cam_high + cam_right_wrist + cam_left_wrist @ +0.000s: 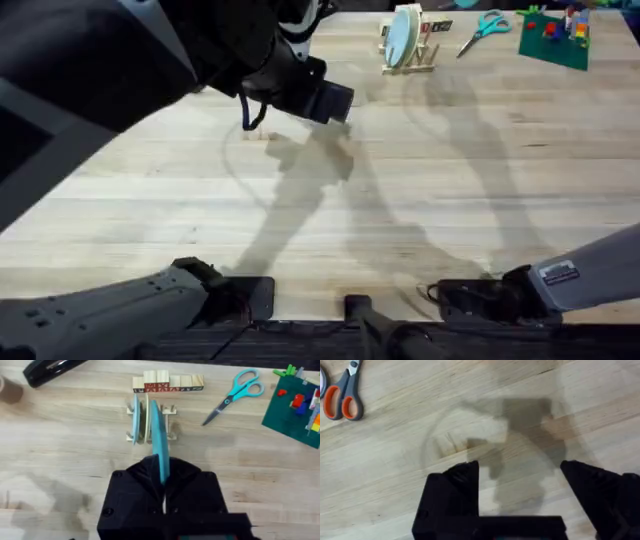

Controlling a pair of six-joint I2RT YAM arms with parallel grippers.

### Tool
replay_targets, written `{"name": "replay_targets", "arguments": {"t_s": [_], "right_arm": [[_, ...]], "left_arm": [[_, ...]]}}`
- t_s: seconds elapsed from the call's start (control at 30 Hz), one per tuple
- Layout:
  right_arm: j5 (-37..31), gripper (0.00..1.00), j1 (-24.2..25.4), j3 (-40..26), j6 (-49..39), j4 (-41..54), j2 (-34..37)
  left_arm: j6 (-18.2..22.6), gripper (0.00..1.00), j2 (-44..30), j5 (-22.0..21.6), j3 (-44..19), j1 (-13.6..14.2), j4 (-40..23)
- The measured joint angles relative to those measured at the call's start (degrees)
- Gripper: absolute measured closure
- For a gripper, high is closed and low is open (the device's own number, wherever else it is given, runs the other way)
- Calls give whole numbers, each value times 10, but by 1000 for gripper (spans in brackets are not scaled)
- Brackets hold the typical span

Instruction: Pick up the plates from the table one by one and place each into a slot on the dish rack.

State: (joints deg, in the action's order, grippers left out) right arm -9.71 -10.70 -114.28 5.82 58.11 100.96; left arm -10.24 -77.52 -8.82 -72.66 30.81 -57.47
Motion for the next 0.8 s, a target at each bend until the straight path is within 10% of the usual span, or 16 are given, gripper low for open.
{"name": "replay_targets", "arguments": {"t_s": [0.8], "right_arm": [[-14,970,4,0,0,-88,139]], "left_arm": [[0,6,0,0,0,0,0]]}}
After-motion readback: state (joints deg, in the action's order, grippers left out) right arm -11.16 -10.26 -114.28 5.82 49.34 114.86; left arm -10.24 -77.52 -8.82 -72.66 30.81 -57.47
